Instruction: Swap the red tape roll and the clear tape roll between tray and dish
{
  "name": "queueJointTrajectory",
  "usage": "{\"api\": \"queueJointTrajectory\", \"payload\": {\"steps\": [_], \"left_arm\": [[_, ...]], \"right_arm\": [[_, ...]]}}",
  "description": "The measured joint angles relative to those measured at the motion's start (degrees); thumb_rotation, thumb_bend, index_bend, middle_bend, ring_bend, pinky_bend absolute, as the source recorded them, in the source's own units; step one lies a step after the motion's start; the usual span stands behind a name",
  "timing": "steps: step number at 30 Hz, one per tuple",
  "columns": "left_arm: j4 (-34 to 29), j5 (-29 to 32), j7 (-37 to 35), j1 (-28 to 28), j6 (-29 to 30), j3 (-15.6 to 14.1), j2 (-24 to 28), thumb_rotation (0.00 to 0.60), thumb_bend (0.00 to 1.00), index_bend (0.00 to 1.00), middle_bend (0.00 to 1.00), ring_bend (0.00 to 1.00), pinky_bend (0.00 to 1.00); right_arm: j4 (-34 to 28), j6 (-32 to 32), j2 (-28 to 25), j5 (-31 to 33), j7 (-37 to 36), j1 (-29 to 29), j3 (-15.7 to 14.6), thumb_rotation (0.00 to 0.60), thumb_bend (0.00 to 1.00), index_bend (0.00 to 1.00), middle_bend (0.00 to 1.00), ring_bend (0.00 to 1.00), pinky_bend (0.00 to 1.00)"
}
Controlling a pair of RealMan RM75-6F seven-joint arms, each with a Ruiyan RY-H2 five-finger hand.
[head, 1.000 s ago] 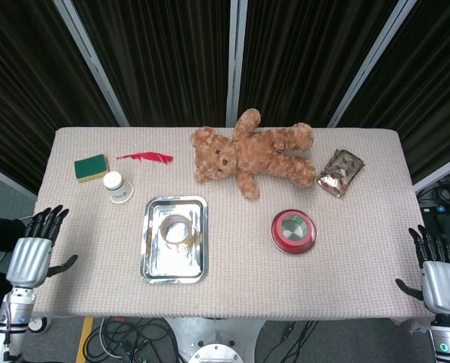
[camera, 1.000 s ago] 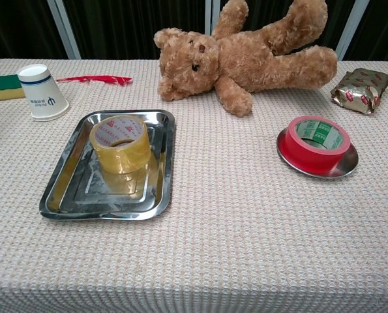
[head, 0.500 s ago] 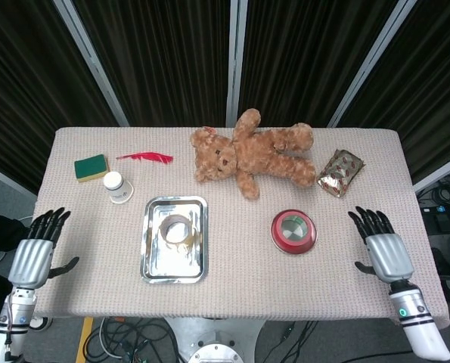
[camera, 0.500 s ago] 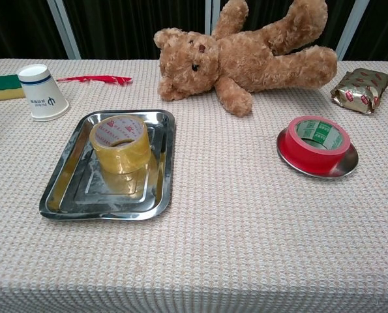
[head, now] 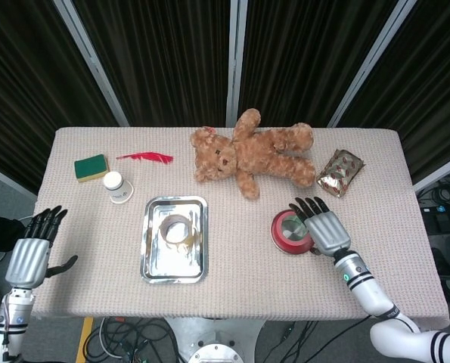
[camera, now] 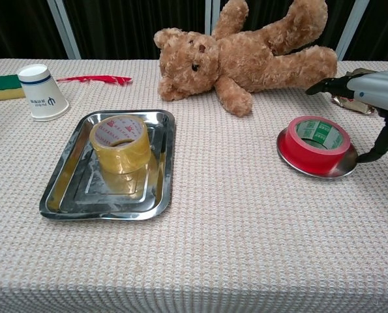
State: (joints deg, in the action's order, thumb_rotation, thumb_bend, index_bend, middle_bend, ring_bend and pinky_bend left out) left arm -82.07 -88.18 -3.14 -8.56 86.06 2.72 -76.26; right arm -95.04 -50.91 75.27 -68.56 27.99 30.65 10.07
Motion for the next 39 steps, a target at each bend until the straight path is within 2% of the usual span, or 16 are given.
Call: {"api": "queueJointTrajectory", "payload": {"steps": [6, 11, 15, 17, 21, 23, 32, 39], "left_arm": [[0.3, 0.1, -1.8, 0.3, 0.6, 0.2, 0.2, 0.600, 0.14, 0.04, 0.03, 0.00, 0.09], [0.7, 0.5, -2.5, 0.5, 0.7, 0.4, 0.3, 0.600, 0.14, 0.05, 0.03, 0.00, 0.09], [1.0, 0.5, -2.7, 0.5, 0.6, 0.4, 0.2, 0.600, 0.14, 0.04, 0.03, 0.00, 0.09], [1.0, 0.4, -2.7, 0.5, 0.6, 0.3, 0.2, 0.600, 0.14, 0.04, 0.03, 0.00, 0.09], [1.0, 0.3, -2.6, 0.4, 0.4, 0.3, 0.1, 0.600, 0.14, 0.04, 0.03, 0.00, 0.09], [1.1, 0.3, -2.5, 0.3, 0.3, 0.2, 0.1, 0.600, 0.14, 0.04, 0.03, 0.00, 0.09], [1.0, 0.3, -2.5, 0.5, 0.6, 0.3, 0.1, 0.600, 0.14, 0.05, 0.03, 0.00, 0.09], [1.3, 0.4, -2.9, 0.6, 0.9, 0.5, 0.2, 0.600, 0.14, 0.05, 0.03, 0.00, 0.09]], "right_arm": [[2.5, 2.4, 2.5, 4.2, 0.8, 2.8, -0.1, 0.600, 0.00, 0.00, 0.00, 0.00, 0.00], [5.0, 3.1, 4.9, 5.4, 0.2, 4.4, -0.9, 0.600, 0.00, 0.00, 0.01, 0.00, 0.00], [6.0, 2.4, 6.0, 4.7, -1.2, 4.8, -1.5, 0.600, 0.05, 0.00, 0.14, 0.05, 0.09], [6.1, 1.9, 6.1, 4.1, -1.8, 4.9, -1.7, 0.600, 0.08, 0.04, 0.20, 0.13, 0.16], [6.4, -0.2, 6.2, 2.4, -3.3, 4.7, -2.1, 0.600, 0.11, 0.23, 0.30, 0.23, 0.22], [6.3, -0.5, 6.0, 2.2, -3.9, 4.5, -2.3, 0.600, 0.12, 0.28, 0.33, 0.26, 0.24], [1.8, -3.9, 3.7, -2.2, -6.3, 4.6, -1.7, 0.600, 0.13, 0.29, 0.33, 0.26, 0.25], [-3.4, -2.6, 4.7, -6.0, -4.2, 8.1, -1.8, 0.600, 0.13, 0.30, 0.33, 0.26, 0.24]]}}
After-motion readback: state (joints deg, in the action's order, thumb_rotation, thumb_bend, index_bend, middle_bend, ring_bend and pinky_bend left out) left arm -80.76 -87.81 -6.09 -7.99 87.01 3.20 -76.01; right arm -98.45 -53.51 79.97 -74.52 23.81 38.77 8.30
